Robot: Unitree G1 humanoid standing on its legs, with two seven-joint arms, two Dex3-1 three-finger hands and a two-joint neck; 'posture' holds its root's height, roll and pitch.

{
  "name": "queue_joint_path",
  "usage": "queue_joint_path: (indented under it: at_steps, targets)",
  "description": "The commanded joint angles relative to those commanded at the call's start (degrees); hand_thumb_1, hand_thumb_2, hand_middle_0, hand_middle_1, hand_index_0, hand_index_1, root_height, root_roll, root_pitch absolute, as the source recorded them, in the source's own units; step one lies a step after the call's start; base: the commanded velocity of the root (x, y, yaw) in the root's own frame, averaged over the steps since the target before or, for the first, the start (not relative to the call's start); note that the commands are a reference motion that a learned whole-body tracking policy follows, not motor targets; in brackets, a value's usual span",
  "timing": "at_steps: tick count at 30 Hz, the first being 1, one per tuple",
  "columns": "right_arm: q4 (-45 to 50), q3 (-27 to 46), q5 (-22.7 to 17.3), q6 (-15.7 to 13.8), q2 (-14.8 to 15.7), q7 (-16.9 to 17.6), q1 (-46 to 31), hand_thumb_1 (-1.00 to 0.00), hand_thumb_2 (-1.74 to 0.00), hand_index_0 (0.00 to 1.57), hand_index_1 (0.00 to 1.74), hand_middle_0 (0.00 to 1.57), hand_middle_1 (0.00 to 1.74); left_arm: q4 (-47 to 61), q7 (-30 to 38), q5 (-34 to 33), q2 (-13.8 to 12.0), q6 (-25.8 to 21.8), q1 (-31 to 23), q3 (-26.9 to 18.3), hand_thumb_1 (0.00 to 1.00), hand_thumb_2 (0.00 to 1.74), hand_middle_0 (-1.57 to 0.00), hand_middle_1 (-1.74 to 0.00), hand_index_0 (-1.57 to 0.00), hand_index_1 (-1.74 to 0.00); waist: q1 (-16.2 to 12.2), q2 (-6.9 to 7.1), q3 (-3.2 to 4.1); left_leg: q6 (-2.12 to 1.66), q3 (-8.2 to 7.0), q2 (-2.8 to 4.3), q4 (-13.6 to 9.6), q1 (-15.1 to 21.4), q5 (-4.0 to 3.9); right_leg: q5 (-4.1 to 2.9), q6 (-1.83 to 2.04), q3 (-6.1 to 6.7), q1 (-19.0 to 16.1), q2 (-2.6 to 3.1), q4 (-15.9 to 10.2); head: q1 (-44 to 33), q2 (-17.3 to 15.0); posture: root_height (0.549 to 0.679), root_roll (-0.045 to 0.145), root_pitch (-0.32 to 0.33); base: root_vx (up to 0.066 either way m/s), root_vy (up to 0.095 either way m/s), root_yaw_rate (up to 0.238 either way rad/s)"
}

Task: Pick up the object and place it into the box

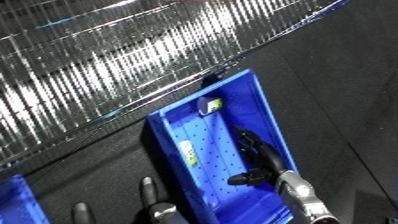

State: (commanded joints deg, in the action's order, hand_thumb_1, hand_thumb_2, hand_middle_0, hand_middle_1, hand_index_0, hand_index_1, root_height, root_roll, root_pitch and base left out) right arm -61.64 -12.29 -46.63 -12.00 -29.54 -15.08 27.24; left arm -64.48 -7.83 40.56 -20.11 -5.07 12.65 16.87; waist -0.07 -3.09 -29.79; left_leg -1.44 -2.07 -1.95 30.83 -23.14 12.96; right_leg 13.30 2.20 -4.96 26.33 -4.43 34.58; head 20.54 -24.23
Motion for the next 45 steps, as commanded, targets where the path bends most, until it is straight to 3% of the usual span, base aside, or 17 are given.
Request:
queue_joint_path:
  at_steps: [8, 15, 24, 32, 38, 45]
  targets:
    - [2.4, -2.3, 1.5, 1.5, 1.7, 0.1, 1.4, 0.00, 0.00, 0.00, 0.00, 0.00, 0.00, -1.9, -0.5, -0.4, -0.7, 0.2, 2.8, -0.4, 0.00, 0.00, 0.00, 0.00, 0.00, 0.00, 0.8, 0.39, 0.00, -0.23, 0.89, 0.42, -1.2, -0.7, -1.69, 0.66, 0.22, -0.65, 0.3, 0.30, 0.5, -14.9, 3.4, 0.650, 0.064, 0.081, -0.012, -0.029, 0.100]
    - [3.4, -4.1, 2.0, 2.4, 2.5, 0.0, 1.2, 0.00, 0.00, 0.00, 0.00, 0.00, 0.00, -1.5, -1.1, -1.7, -1.5, -1.9, 3.9, -0.1, 0.00, 0.00, 0.00, 0.00, 0.00, 0.00, 2.1, 0.57, 0.00, -0.43, 1.64, 0.73, -1.4, -1.4, -2.66, 0.84, 0.62, -1.79, 0.6, -0.51, 1.2, -23.0, 9.1, 0.649, 0.061, 0.083, 0.000, -0.044, 0.230]
    - [5.7, -5.5, 0.2, 2.5, 3.9, 2.6, -0.9, 0.00, 0.00, 0.00, 0.00, 0.00, 0.00, 1.3, -0.5, -2.6, -2.7, -4.2, 3.7, 0.2, 0.00, 0.00, 0.00, 0.00, 0.00, 0.00, 4.0, 1.46, 0.00, -0.27, 2.44, 0.51, 1.3, -3.7, -2.04, 0.57, 0.85, -2.95, 1.1, -1.11, 1.4, -35.0, 17.2, 0.649, 0.057, 0.089, 0.004, -0.050, 0.206]
    - [4.6, -7.2, 0.1, 2.2, 5.2, 2.8, -1.8, 0.00, 0.00, 0.00, 0.00, 0.00, 0.00, 3.1, -0.7, -1.6, -3.7, -5.9, 3.0, -0.5, 0.00, 0.00, 0.00, 0.00, 0.00, 0.00, 5.7, 3.11, 0.00, 0.00, 3.08, 0.84, 3.1, -5.2, -1.45, 1.32, 0.64, -4.10, 1.3, -1.23, 2.9, -43.4, 21.6, 0.647, 0.046, 0.090, 0.014, -0.013, 0.038]
    - [3.3, -8.2, -0.1, 1.8, 6.1, 2.4, -2.5, 0.00, 0.00, 0.00, 0.00, 0.00, 0.00, 6.4, -1.5, 0.1, -4.9, -8.8, 2.6, -1.0, 0.00, 0.00, 0.00, 0.00, 0.00, 0.00, 6.9, 4.14, 0.00, 0.10, 3.47, 0.97, 3.7, -5.9, -1.06, 1.87, 0.58, -4.91, 1.4, -1.57, 3.9, -46.1, 22.8, 0.645, 0.040, 0.092, 0.020, 0.006, 0.053]
    - [4.4, -8.9, -1.6, 0.8, 6.6, 2.8, -5.1, 0.00, 0.00, 0.00, 0.00, 0.00, 0.00, 19.7, -3.0, 1.1, -6.9, -13.8, 0.4, 0.0, 0.00, 0.00, 0.00, 0.00, 0.00, 0.00, 9.2, 4.87, 0.00, 0.06, 4.39, 0.68, 3.2, -7.1, -0.89, 1.81, 1.15, -6.31, 2.1, -2.37, 4.3, -44.0, 20.3, 0.645, 0.033, 0.106, 0.012, -0.009, 0.132]
